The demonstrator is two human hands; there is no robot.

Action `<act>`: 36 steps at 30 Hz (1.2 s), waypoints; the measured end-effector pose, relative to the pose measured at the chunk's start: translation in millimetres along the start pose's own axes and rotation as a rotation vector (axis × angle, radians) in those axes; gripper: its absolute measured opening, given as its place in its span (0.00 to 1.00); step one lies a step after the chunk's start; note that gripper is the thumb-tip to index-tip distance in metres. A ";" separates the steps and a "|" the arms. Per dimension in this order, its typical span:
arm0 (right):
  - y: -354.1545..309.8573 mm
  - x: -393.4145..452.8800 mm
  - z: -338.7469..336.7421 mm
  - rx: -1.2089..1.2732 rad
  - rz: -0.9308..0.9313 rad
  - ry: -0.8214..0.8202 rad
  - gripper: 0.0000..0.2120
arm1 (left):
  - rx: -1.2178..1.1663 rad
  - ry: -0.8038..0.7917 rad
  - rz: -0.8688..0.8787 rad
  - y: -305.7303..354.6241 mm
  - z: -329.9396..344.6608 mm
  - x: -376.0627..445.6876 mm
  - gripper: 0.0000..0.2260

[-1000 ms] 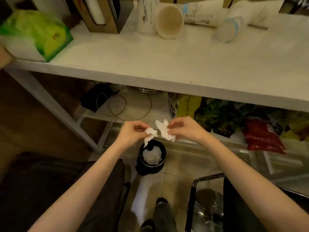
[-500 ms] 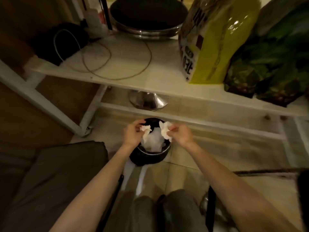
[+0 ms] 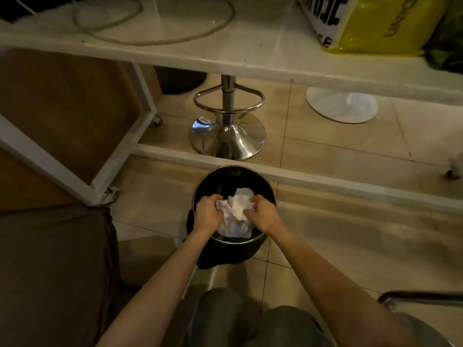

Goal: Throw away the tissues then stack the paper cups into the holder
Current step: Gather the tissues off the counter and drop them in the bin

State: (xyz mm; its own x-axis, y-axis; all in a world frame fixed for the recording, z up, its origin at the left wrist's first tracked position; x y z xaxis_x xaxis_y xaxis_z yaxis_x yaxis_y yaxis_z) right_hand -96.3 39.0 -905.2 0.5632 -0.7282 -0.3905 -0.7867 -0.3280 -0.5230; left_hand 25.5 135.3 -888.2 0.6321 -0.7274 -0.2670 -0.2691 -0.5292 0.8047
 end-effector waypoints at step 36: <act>-295.2 -389.0 -502.6 -0.152 -0.345 0.005 0.30 | 0.074 -0.574 0.368 553.6 -332.5 -283.6 0.15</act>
State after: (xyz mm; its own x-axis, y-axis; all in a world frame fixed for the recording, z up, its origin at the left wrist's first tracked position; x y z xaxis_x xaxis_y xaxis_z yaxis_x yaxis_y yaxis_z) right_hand -210.2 116.6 -218.2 0.8007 -0.5621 -0.2073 -0.5798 -0.6400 -0.5042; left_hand -61.1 193.9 -190.6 0.0104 -0.9711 -0.2386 -0.4545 -0.2171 0.8639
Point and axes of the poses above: each hand's wrist, its own x-axis towards the middle knuckle, its own z-axis out of the palm, y = z × x, the point moved 4 cm from there along x, towards the middle knuckle, and after that the axes turned 12 degrees about -x, right-handed, at the moved point
